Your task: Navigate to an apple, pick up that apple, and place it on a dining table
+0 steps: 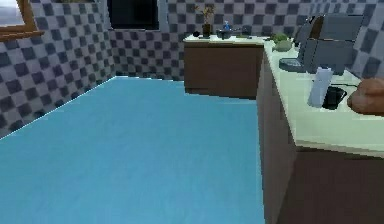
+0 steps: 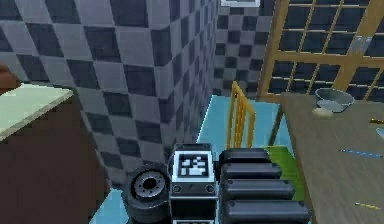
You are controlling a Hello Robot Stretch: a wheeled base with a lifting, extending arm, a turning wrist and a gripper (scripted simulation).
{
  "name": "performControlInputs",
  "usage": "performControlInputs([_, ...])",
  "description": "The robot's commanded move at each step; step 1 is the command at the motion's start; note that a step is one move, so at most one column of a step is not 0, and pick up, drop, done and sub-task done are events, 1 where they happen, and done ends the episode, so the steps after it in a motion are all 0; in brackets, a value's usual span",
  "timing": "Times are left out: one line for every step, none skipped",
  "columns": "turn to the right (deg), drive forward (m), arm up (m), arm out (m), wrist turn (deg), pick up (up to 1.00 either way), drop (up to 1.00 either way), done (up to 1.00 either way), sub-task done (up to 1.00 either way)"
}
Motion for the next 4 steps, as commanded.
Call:
performControlInputs([45.0,0.00,0.00,0.00,0.0,0.00,0.00,0.00,0.00])
performControlInputs([45.0,0.00,0.00,0.00,0.0,0.00,0.00,0.00,0.00])
performControlInputs([45.0,0.00,0.00,0.00,0.0,0.00,0.00,0.00,0.00])
performControlInputs([12.0,0.00,0.00,0.00,0.0,0.00,0.00,0.00,0.00])
